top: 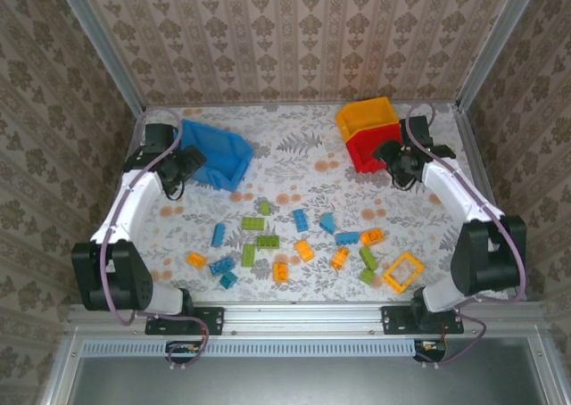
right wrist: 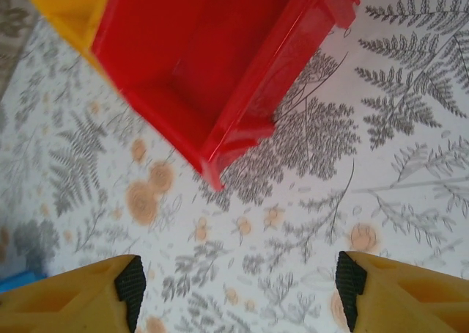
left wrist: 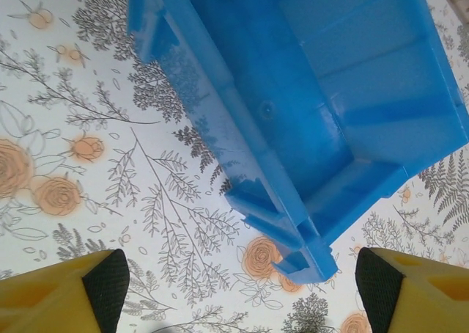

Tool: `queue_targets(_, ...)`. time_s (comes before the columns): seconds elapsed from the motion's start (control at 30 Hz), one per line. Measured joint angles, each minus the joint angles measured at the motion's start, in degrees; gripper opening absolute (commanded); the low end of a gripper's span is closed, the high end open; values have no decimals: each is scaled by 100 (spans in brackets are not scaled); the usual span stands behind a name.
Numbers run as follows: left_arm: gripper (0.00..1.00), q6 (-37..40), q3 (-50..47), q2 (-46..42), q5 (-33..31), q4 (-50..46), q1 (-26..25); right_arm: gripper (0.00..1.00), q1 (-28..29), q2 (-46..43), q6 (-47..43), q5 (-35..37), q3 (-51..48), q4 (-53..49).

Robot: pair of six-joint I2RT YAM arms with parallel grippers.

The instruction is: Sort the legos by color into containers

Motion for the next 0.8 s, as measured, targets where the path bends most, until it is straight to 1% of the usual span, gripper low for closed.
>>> queue_targets(0.2,80,-24,118,260,229,15,15,67,-262,964,282,4,479,129)
queue_targets(0.33,79,-22,118,264,308,15,15,64,-295,1434,319,2,835,170)
queue_targets(0.4,79,-13,118,264,326,13,15,62,-295,1655,319,2,1019,188)
queue_targets(0.53,79,9,118,264,328,-20,15,53,-295,1996,319,4,1252,199)
queue_targets(0.6,78,33,118,264,326,-28,15,47,-295,2107,310,7,1300,186)
queue_targets(0.8,78,122,177,420,323,-87,15,30,-295,2199,136,155,1320,24)
